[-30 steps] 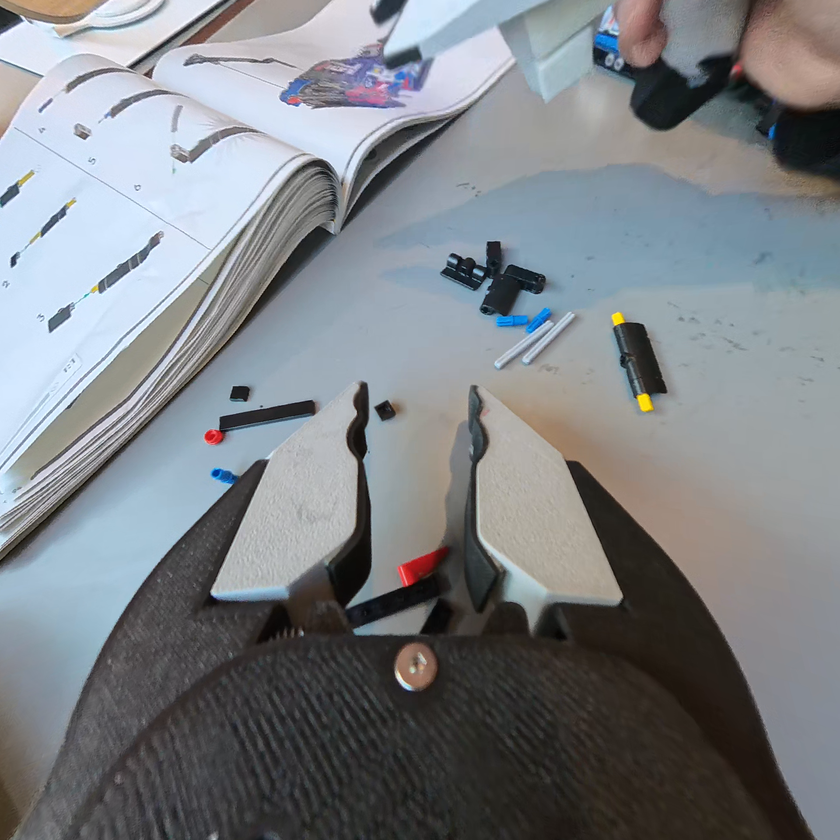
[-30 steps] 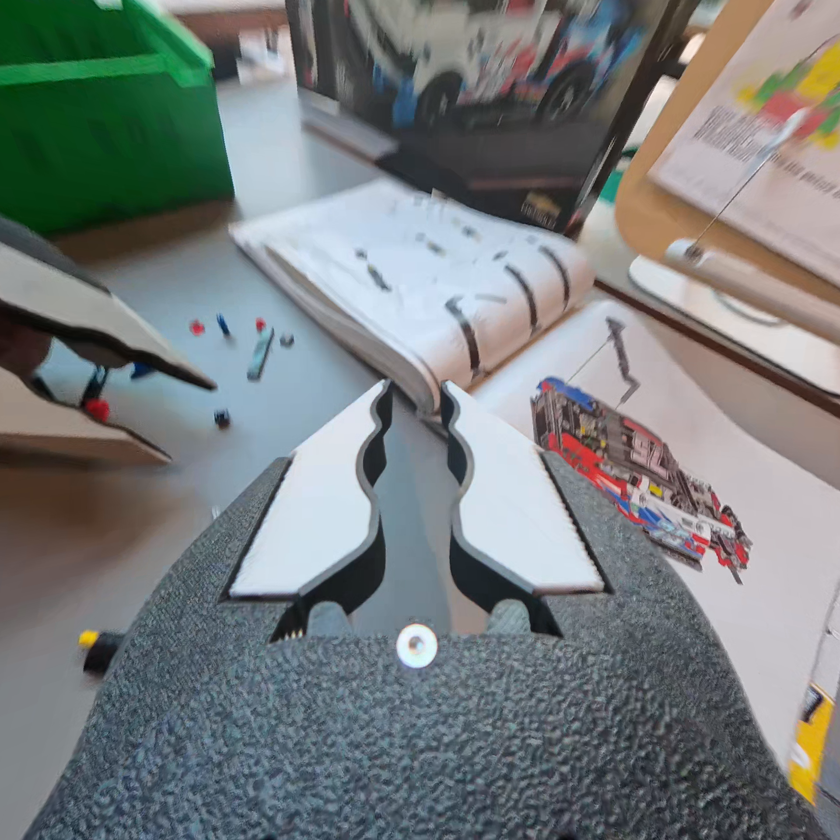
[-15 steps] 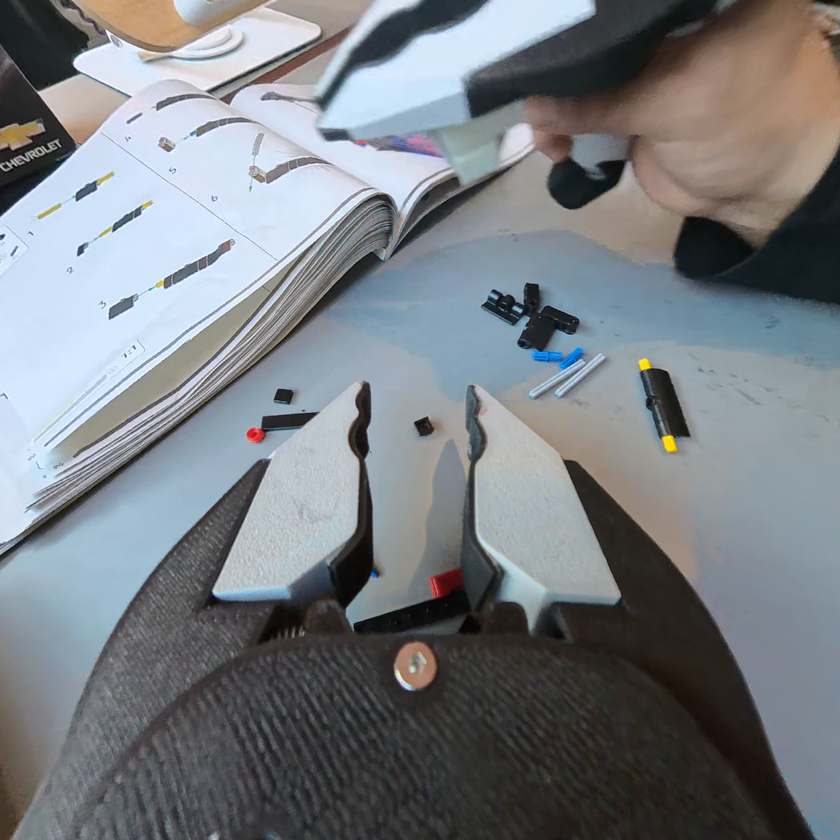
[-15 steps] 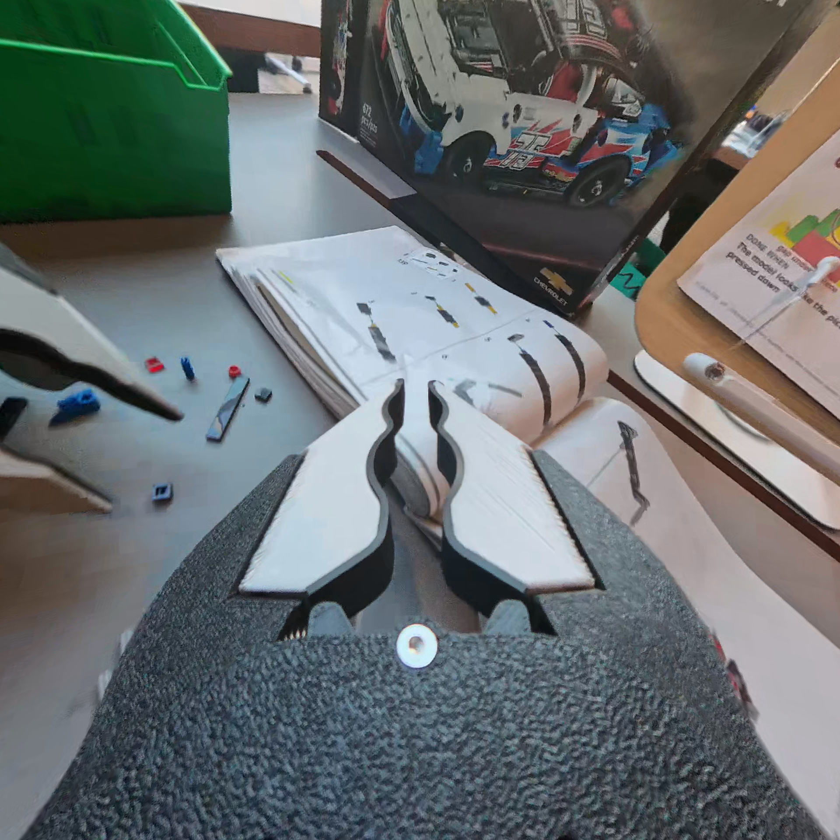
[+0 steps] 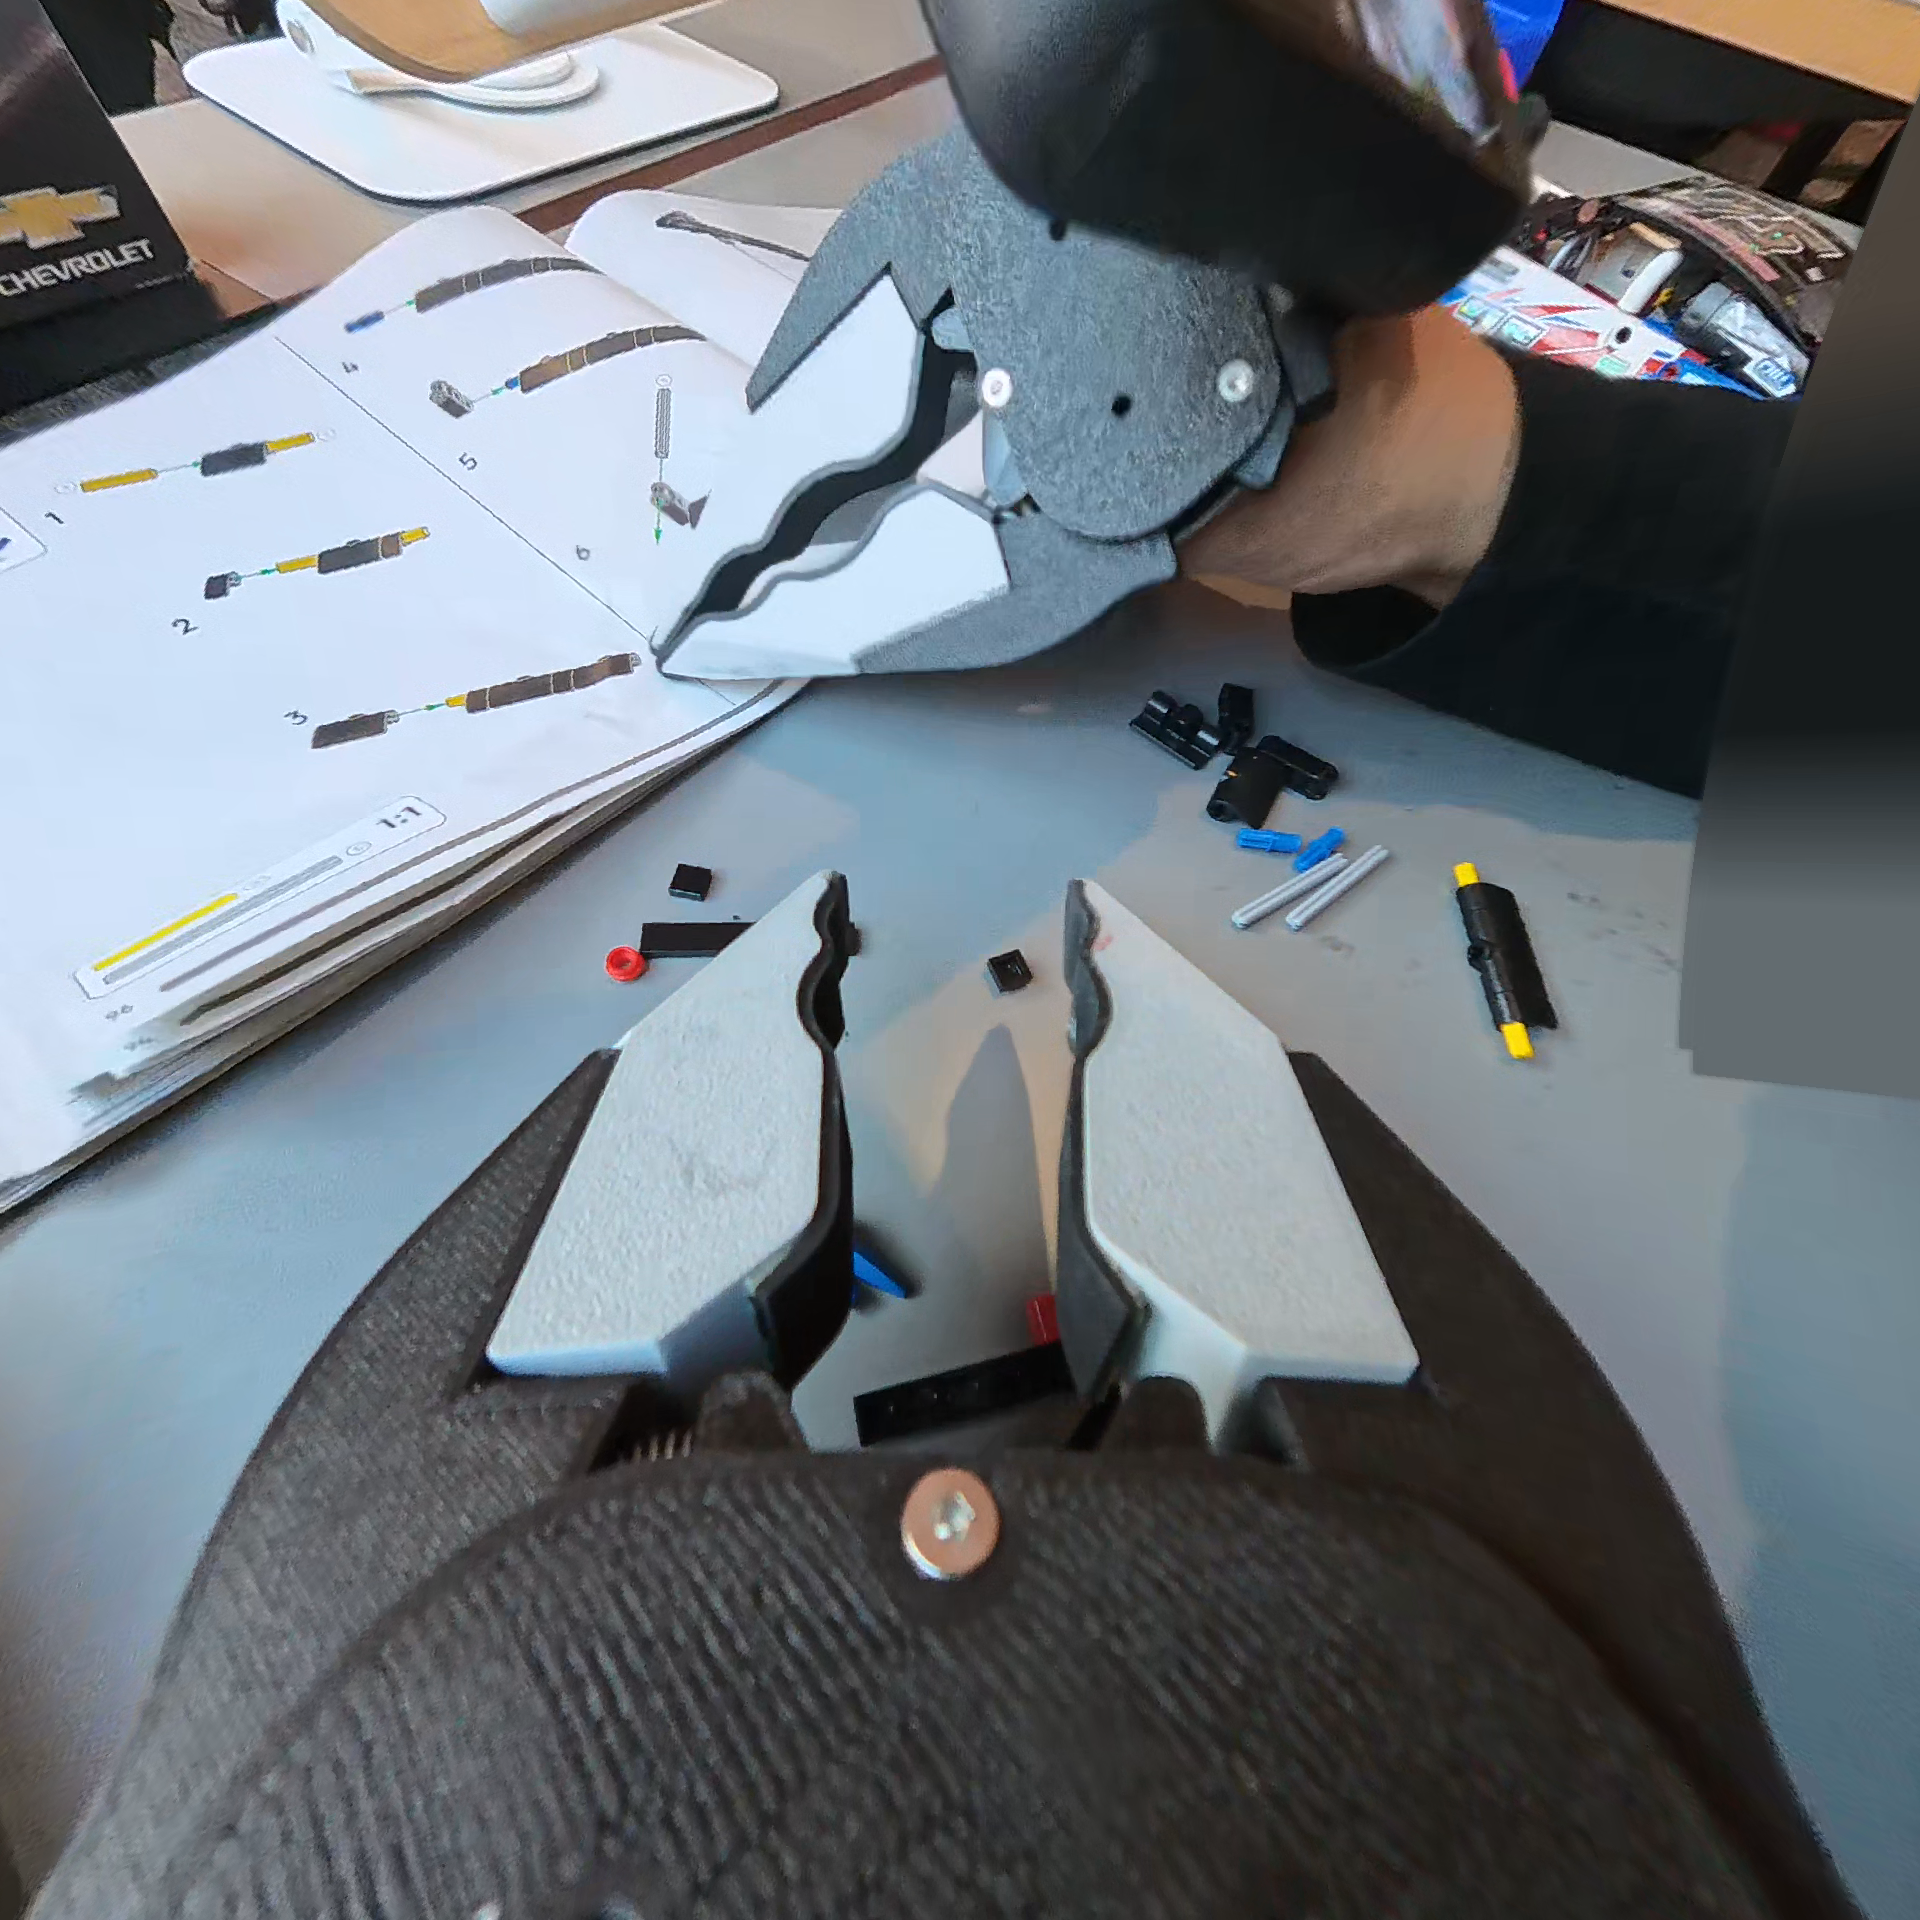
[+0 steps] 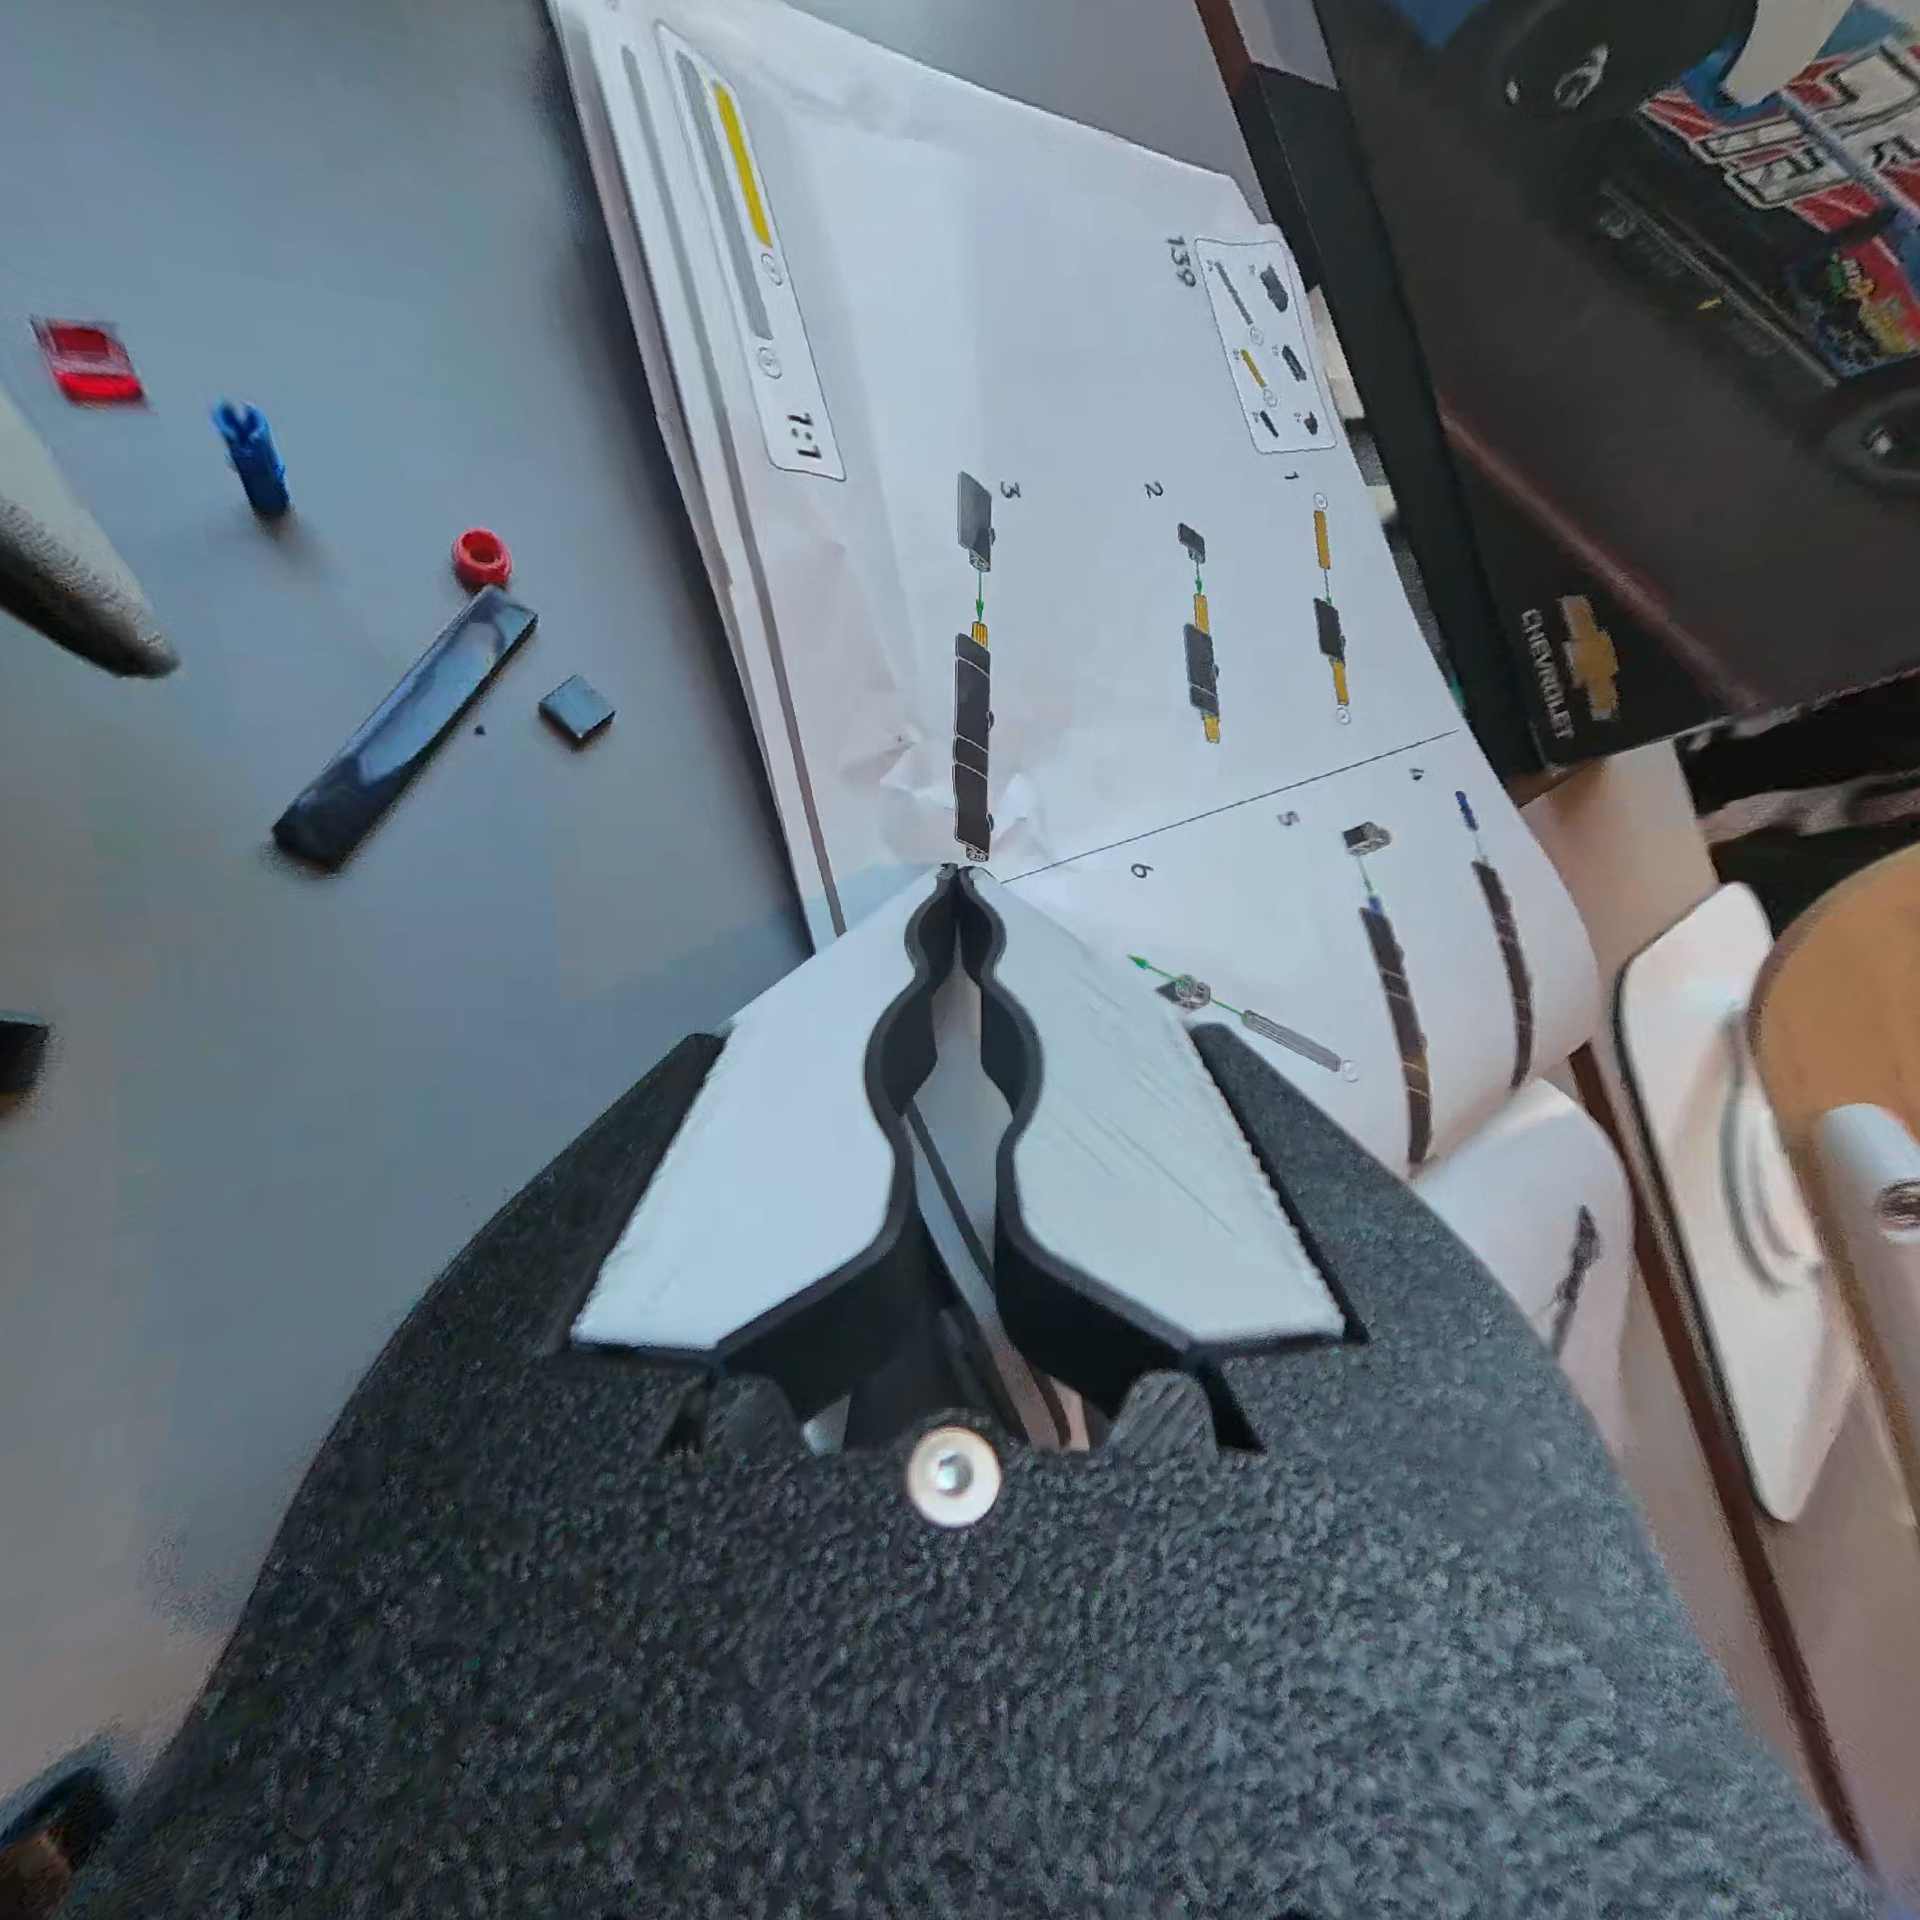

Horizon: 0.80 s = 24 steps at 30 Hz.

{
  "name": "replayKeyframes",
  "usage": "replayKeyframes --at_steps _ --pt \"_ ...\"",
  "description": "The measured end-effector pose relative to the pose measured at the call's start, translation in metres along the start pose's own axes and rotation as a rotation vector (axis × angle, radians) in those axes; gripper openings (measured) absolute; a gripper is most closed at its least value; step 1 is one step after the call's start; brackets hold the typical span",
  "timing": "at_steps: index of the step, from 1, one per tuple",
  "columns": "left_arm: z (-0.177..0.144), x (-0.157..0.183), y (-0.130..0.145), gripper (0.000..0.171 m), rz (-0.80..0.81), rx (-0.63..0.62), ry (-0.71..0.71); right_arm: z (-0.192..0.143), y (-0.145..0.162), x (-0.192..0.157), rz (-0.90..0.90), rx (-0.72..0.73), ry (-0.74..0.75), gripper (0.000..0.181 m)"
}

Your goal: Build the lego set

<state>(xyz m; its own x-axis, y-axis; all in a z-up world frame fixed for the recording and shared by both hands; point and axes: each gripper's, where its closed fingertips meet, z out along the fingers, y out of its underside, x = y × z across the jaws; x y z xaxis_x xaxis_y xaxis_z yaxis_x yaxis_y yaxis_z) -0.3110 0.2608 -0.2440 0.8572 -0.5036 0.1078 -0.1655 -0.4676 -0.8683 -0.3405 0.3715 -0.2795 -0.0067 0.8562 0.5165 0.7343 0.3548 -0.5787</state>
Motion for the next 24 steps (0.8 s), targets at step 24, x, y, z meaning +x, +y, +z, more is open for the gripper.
replayKeyframes --at_steps 24 --pt "-0.001 -0.002 0.000 0.039 -0.059 0.002 0.028 0.010 -0.018 -0.005 -0.471 0.017 0.162 0.000"
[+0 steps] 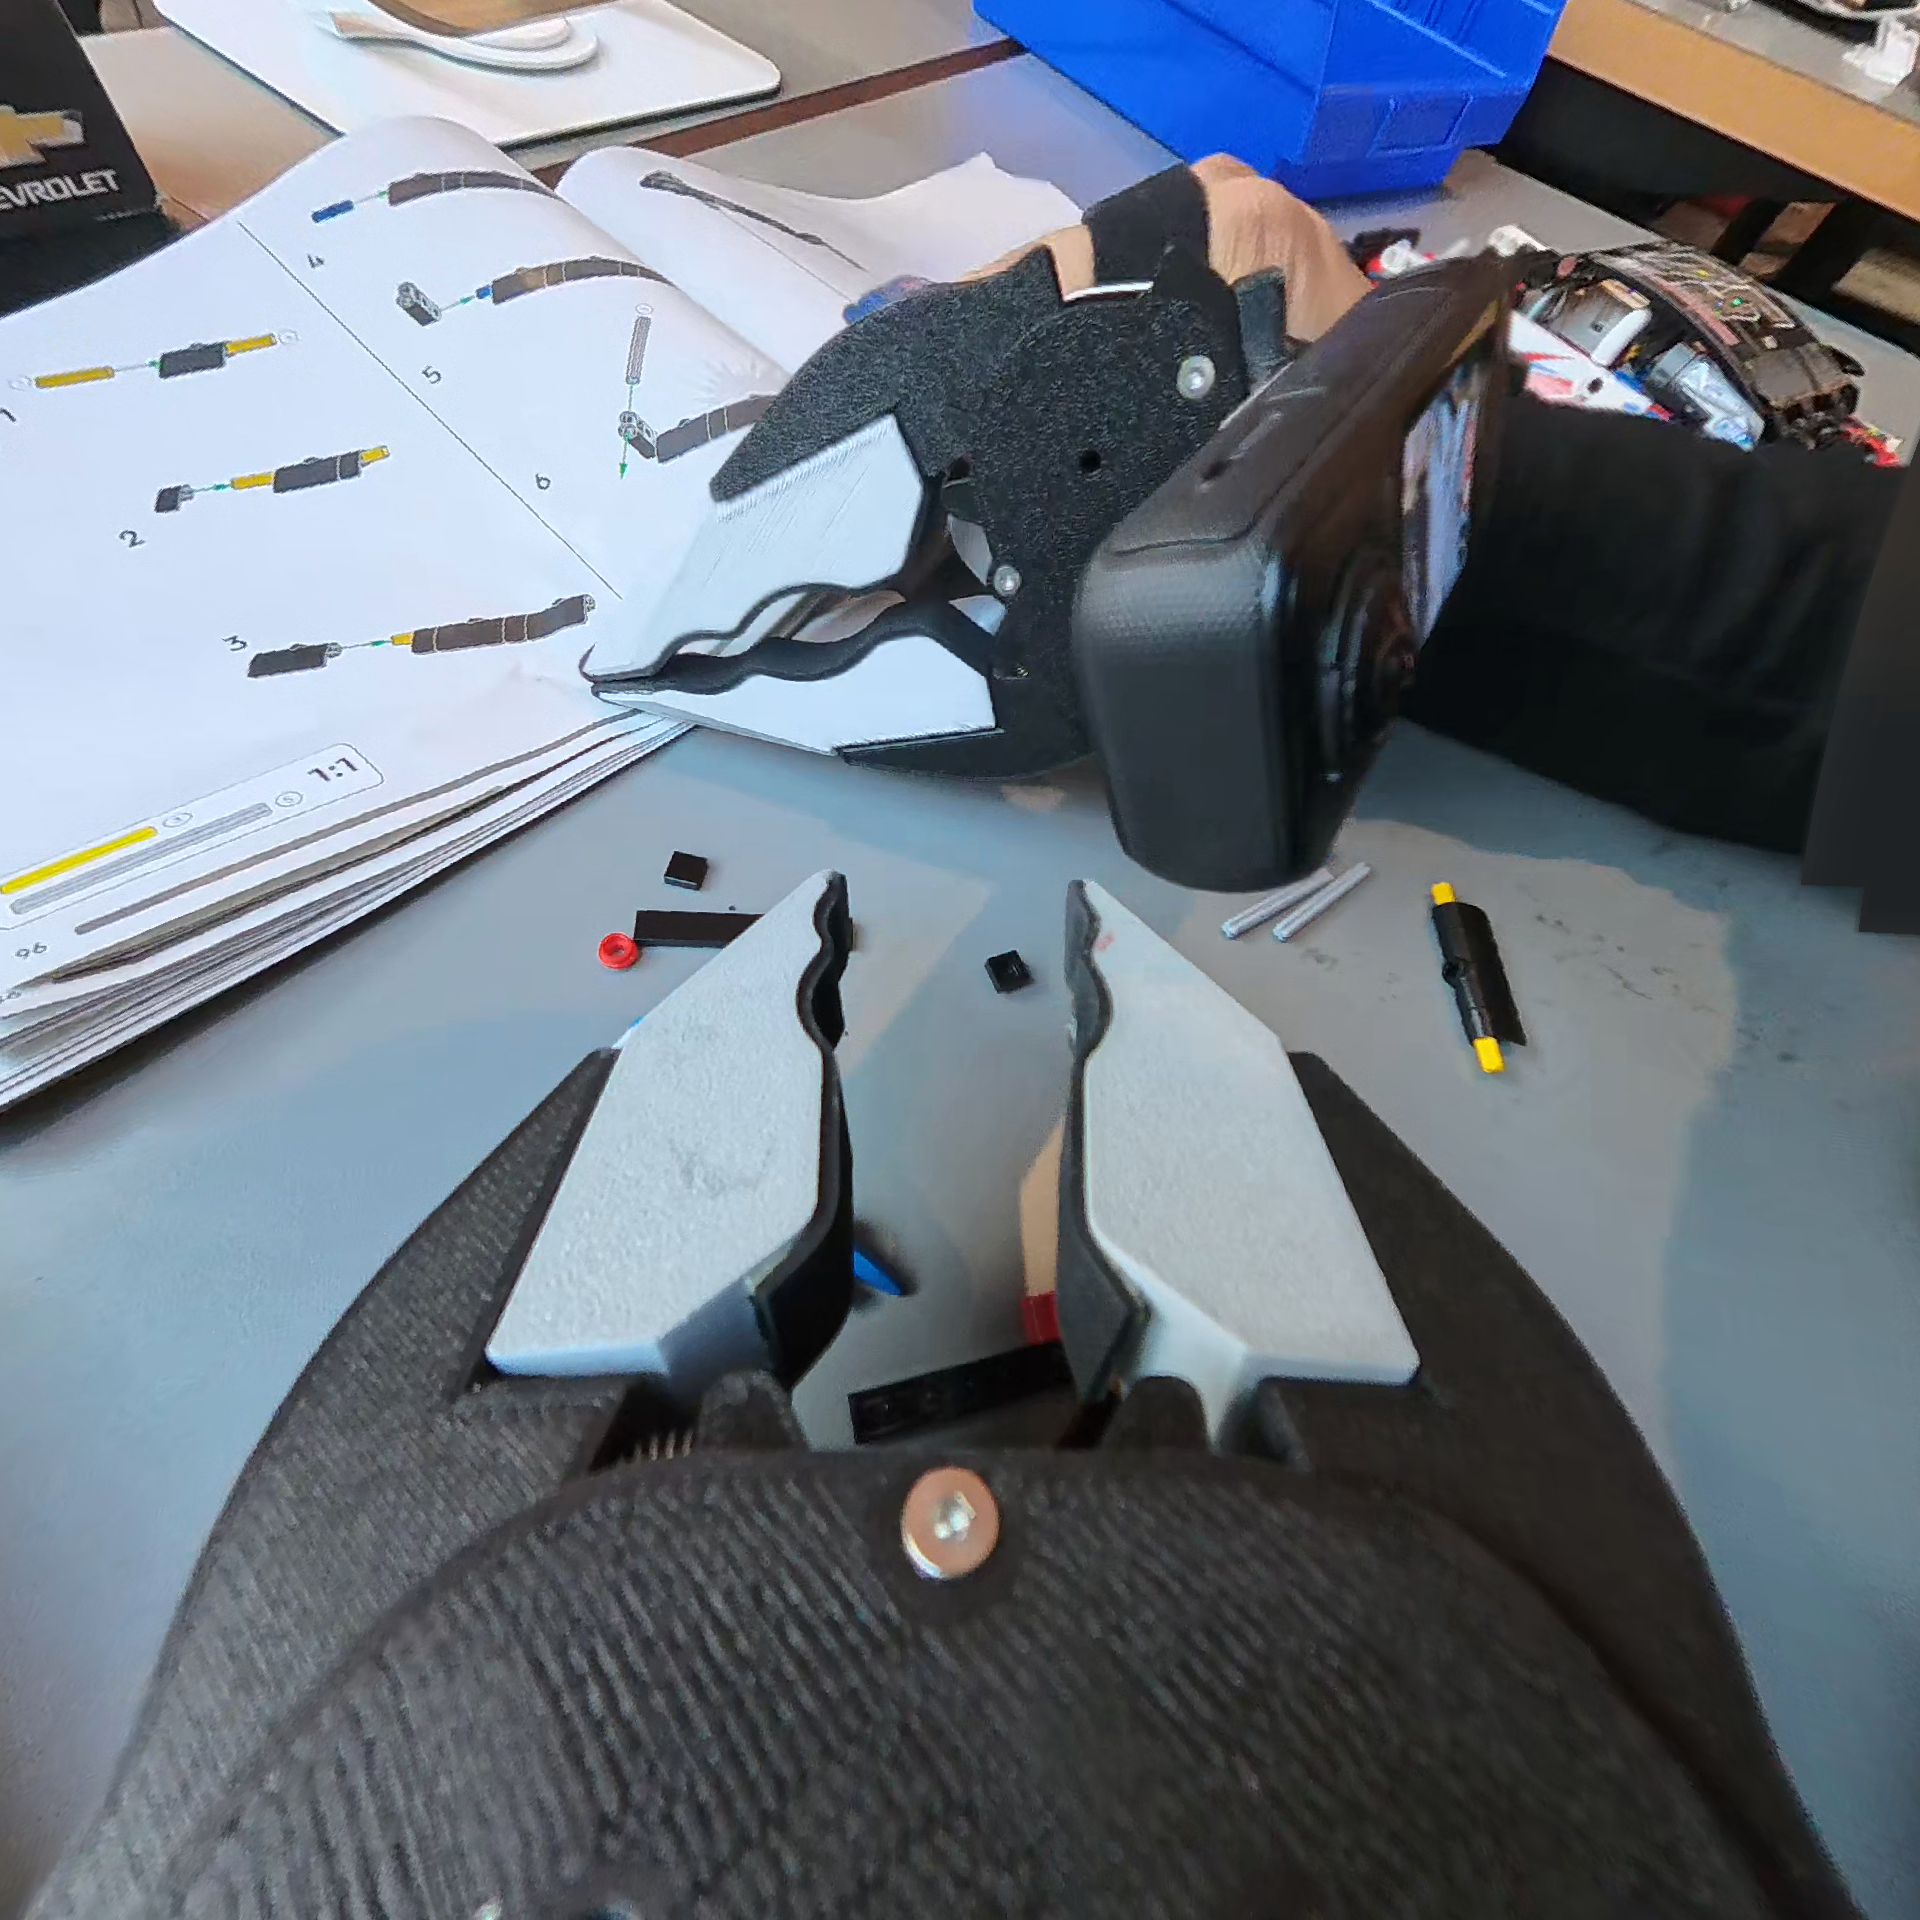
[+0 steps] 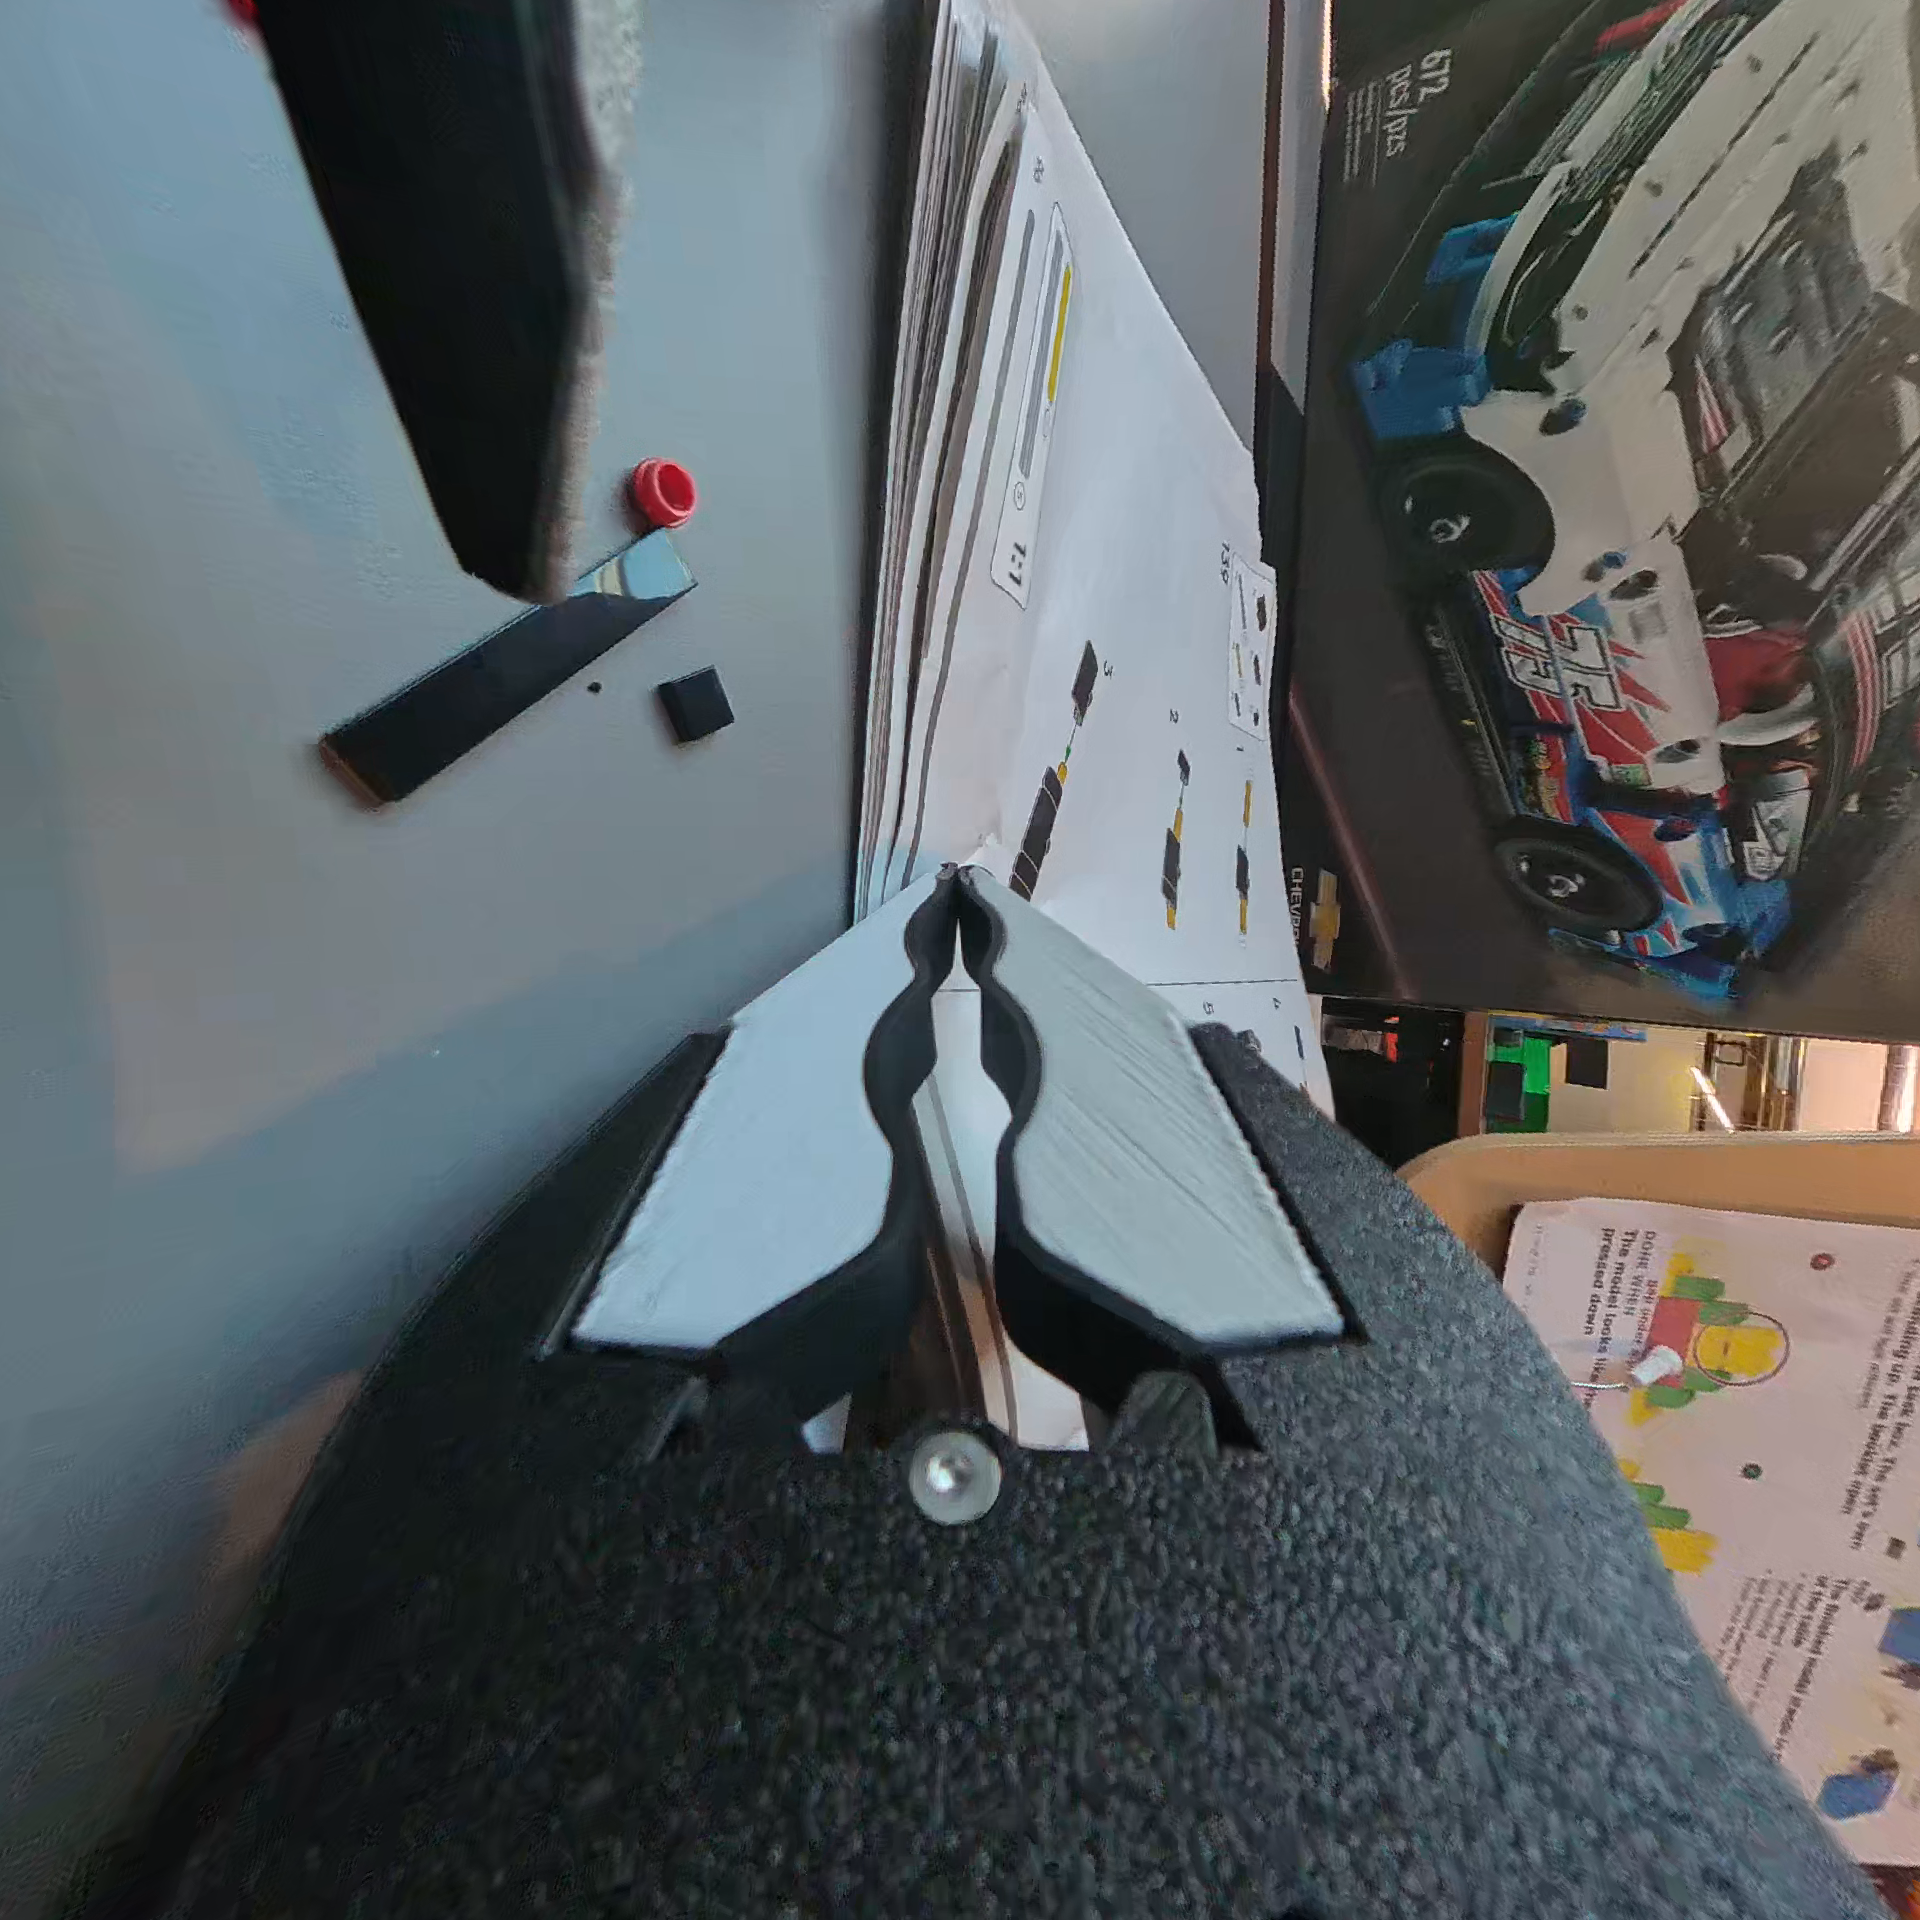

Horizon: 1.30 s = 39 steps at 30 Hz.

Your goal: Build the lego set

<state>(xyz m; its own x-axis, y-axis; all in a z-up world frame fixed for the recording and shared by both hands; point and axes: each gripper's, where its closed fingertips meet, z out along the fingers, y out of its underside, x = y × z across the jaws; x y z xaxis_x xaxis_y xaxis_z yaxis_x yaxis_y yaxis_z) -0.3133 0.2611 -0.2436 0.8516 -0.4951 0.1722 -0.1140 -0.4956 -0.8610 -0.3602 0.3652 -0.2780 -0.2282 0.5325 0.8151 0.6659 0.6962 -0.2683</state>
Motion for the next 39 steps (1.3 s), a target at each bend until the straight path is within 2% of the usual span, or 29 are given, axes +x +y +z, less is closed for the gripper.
replayKeyframes --at_steps 8,12,15,17,20,24,27,32,39 --pt "0.001 0.002 0.001 0.040 0.026 -0.008 -0.008 0.000 0.000 0.000 0.039 0.003 -0.028 0.000" --pt "0.001 0.002 0.002 0.040 0.034 -0.011 -0.011 -0.006 0.001 0.011 0.184 0.018 -0.058 0.000" --pt "0.001 0.003 0.003 0.040 0.049 -0.018 -0.017 -0.031 -0.002 0.028 0.334 0.048 -0.099 0.013" --pt "0.001 0.004 0.003 0.040 0.060 -0.021 -0.024 -0.056 -0.002 0.042 0.433 0.073 -0.096 0.014" --pt "0.002 0.004 0.004 0.040 0.075 -0.026 -0.035 -0.090 0.021 0.050 0.619 0.032 -0.081 0.014" --pt "0.001 0.001 0.003 0.040 0.086 -0.024 -0.058 -0.121 0.056 0.017 0.930 -0.055 -0.188 0.021" --pt "0.002 -0.002 0.003 0.040 0.093 -0.029 -0.077 -0.137 0.067 -0.017 1.052 -0.107 -0.283 0.028" --pt "0.003 -0.002 0.003 0.040 0.146 -0.034 -0.109 -0.145 0.062 -0.044 1.099 -0.141 -0.373 0.028" --pt "0.006 0.014 0.004 0.040 0.209 -0.059 -0.084 -0.128 0.051 -0.069 1.102 -0.239 -0.515 0.028"
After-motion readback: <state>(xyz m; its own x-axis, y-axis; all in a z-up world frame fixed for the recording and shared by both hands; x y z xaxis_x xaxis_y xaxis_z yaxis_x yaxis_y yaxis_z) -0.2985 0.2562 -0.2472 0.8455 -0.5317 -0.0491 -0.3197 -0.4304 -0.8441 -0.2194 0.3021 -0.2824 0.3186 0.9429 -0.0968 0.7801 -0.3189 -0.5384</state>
